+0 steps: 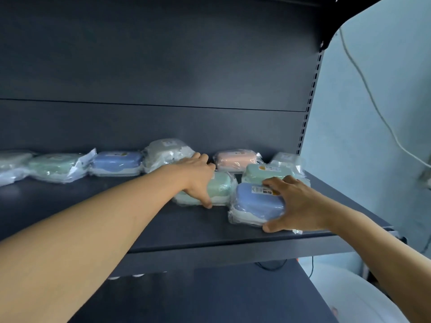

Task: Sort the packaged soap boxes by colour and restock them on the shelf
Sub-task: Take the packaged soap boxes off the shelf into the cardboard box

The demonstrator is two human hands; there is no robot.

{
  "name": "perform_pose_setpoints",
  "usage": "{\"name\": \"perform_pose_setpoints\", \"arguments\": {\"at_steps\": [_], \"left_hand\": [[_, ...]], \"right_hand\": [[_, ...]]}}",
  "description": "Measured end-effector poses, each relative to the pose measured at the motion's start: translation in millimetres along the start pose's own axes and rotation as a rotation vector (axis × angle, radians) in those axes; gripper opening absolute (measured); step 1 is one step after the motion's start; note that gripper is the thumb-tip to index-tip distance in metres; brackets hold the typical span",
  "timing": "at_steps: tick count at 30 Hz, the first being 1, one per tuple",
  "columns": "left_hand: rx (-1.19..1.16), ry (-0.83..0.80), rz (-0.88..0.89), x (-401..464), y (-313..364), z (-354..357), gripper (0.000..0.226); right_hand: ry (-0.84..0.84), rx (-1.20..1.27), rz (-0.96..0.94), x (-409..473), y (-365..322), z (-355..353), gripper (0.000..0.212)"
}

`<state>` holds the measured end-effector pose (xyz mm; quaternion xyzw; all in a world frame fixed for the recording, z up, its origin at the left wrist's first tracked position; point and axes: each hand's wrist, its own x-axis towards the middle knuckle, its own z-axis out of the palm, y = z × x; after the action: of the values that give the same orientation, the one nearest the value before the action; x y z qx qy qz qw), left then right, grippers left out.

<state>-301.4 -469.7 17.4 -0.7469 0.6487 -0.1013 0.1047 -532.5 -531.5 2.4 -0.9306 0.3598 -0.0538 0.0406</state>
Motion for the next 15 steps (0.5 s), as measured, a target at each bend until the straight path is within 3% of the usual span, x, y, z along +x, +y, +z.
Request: {"name": "perform_pose_setpoints", "arguments": {"at_steps": [4, 8, 15], "left_hand": [[-0.168, -0.041, -0.067, -35, -15, 6, 0.094], [-0.35, -0.058, -0.123, -74, -31, 19, 0.088], [-0.409, 0.01, -0.225, -164, -72, 35, 0.101]], "right_hand": [[-0.014, 0.036, -0.004, -5, -10, 0, 0.098], [0.014, 0.055, -0.039, -7, -33, 2, 0.097], [0.063, 0.133, -0.115, -19, -104, 11, 0.096]]}}
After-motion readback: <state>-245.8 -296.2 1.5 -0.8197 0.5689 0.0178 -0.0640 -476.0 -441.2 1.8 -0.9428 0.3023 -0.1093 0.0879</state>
